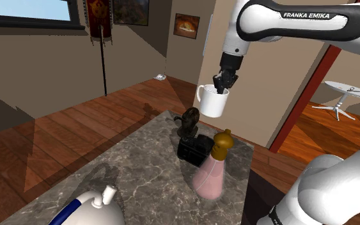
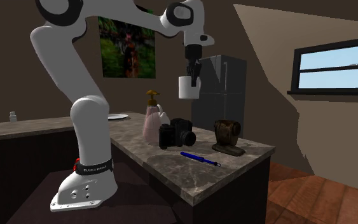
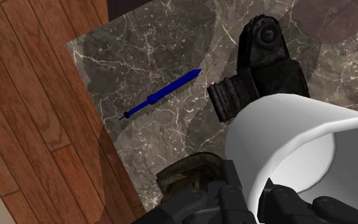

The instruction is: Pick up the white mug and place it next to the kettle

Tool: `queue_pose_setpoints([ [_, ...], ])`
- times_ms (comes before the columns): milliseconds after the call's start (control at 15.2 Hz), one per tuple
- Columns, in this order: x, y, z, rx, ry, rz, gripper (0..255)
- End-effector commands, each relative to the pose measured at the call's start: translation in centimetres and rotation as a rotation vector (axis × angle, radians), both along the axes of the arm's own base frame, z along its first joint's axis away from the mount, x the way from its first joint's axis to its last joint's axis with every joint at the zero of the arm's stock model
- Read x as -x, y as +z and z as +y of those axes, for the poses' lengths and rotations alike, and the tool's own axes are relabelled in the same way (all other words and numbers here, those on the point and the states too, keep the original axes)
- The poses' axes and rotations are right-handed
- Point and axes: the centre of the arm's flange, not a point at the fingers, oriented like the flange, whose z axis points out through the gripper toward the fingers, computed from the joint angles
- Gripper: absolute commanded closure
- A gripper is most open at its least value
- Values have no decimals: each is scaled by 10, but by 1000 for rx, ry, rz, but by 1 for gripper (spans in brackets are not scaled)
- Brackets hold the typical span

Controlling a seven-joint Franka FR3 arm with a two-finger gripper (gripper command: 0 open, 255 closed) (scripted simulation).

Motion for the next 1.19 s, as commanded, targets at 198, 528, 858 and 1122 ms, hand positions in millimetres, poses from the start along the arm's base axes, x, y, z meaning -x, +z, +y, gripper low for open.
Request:
queue_pose_setpoints([
  [198,23,1,62,0,-2,0,255],
  [528,45,1,124,0,-2,0,255],
  [858,67,1,186,0,-2,0,255],
  [1122,85,1,236,0,-2,0,255],
])
